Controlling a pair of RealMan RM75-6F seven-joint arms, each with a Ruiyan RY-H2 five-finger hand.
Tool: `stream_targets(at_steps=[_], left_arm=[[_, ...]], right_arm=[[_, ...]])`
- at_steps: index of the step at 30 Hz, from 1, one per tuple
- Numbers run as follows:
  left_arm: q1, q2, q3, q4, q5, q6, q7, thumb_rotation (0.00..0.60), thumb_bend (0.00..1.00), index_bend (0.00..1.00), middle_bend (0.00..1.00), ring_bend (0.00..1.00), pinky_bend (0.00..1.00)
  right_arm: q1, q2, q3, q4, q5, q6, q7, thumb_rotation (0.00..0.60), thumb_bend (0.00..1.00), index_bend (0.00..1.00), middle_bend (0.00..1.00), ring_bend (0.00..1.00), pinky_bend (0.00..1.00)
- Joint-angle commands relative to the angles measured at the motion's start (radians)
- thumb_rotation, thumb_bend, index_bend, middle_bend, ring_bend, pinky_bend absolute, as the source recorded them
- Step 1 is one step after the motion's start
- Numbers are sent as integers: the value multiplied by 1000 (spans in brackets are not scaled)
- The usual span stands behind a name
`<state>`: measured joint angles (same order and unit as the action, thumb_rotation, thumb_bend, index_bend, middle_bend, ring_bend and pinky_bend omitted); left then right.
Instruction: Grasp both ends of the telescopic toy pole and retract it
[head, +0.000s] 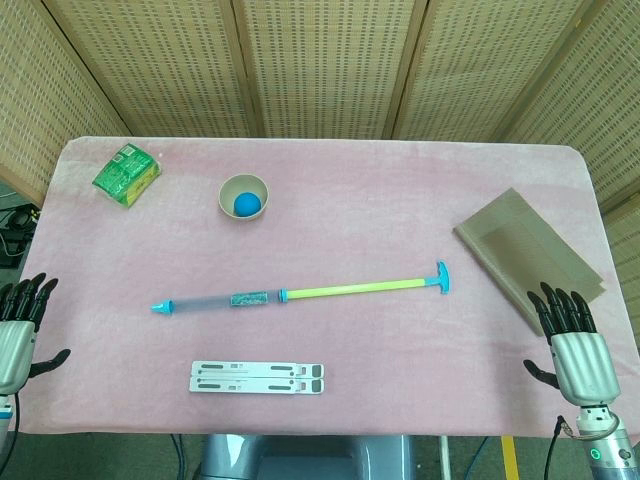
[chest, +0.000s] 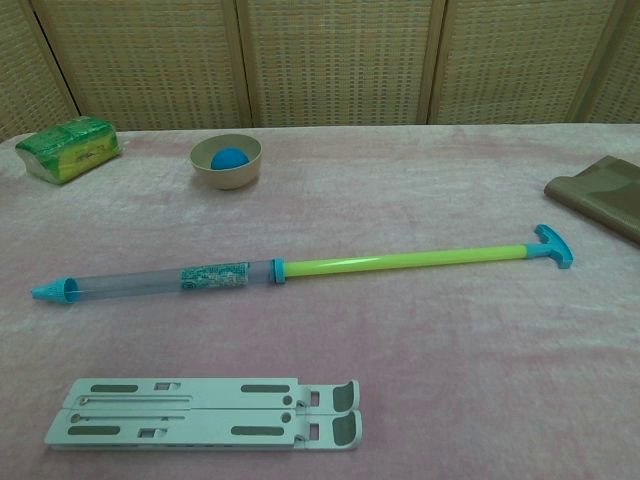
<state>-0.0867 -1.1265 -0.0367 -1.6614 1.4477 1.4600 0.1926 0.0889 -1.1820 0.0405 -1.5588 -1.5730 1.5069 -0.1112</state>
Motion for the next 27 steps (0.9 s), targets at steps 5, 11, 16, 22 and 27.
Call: stream_targets(at_steps=[5, 11, 16, 22, 27], left_arm=[[1, 8, 4, -13, 0, 0, 8, 600, 134, 0, 0, 0, 0], [2, 14, 4, -20, 1, 1, 3, 600, 134, 0, 0, 0, 0], [1, 16, 2, -19, -2, -2, -4, 600, 134, 0, 0, 0, 0], [1, 18, 3, -24, -10, -6, 3, 600, 134, 0, 0, 0, 0], [5, 22, 3, -31, -10, -1, 1, 600, 134, 0, 0, 0, 0]], right_arm=[[1, 5, -3, -9, -1, -5, 3, 600, 149, 68, 0, 0, 0], [3, 5, -3, -15, 8, -18, -2, 600, 149, 66, 0, 0, 0], [7, 0, -5, -14, 7, -26, -9, 600, 149, 69, 0, 0, 0], [10, -6, -5, -10, 8, -32, -11, 600, 149, 102, 0, 0, 0], [22, -18, 3, -17, -9, -25, -15, 600, 148, 166, 81, 65, 45]])
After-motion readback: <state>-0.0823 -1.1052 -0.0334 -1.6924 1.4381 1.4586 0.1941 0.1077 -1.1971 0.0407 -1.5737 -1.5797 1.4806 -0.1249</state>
